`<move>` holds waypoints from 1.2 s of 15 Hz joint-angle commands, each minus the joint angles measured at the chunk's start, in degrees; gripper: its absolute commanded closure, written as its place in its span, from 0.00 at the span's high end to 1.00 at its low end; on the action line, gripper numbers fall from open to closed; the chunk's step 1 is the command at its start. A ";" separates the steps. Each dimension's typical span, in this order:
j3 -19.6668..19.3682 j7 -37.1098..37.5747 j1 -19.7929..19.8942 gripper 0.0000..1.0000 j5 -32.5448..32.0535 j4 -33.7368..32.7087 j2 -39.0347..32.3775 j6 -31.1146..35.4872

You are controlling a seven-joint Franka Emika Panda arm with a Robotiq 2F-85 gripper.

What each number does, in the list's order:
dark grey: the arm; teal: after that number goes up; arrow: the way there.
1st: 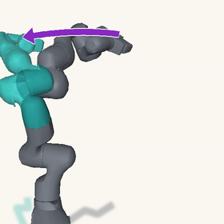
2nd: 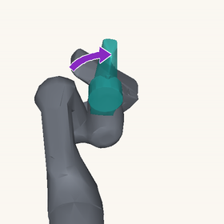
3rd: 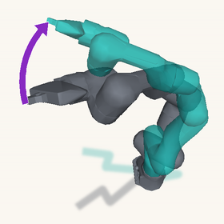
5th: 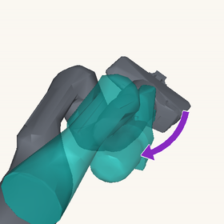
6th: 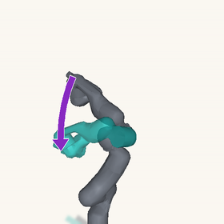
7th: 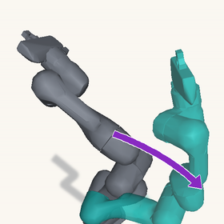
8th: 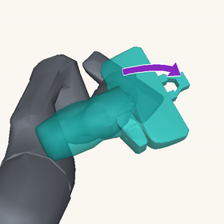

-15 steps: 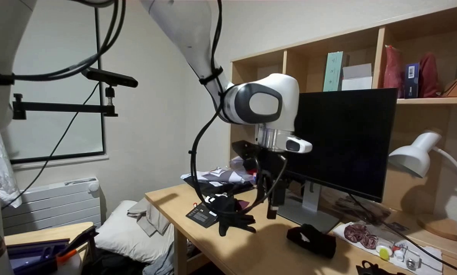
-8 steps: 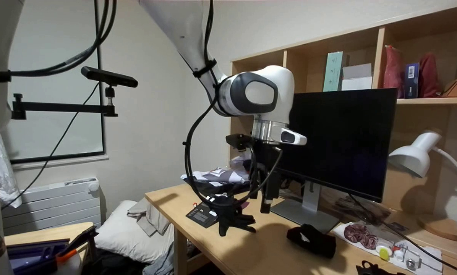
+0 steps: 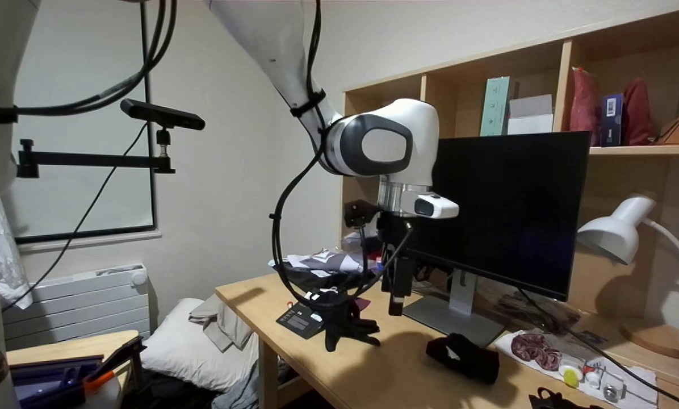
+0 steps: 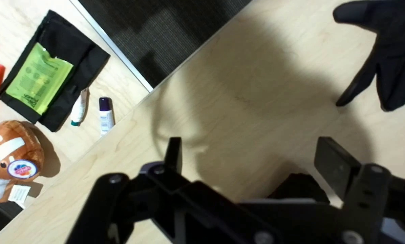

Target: Move the black glove on the right to the left side of the desk

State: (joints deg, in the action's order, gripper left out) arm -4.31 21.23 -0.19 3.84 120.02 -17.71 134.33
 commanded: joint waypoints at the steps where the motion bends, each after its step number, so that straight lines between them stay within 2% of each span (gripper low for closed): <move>1: -0.48 8.13 -0.71 1.00 3.47 -1.86 -3.30 5.97; 4: -1.66 15.23 -1.54 1.00 4.52 -3.49 -7.06 12.42; 9: -1.29 22.70 -1.66 1.00 11.08 -7.75 -16.47 26.08; 14: 4.23 22.63 1.13 1.00 21.13 -12.83 -25.00 41.02; 18: 7.62 21.48 2.10 1.00 23.44 -16.88 -30.14 47.95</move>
State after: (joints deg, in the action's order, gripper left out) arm 0.75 43.34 0.50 25.07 106.82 -44.17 178.59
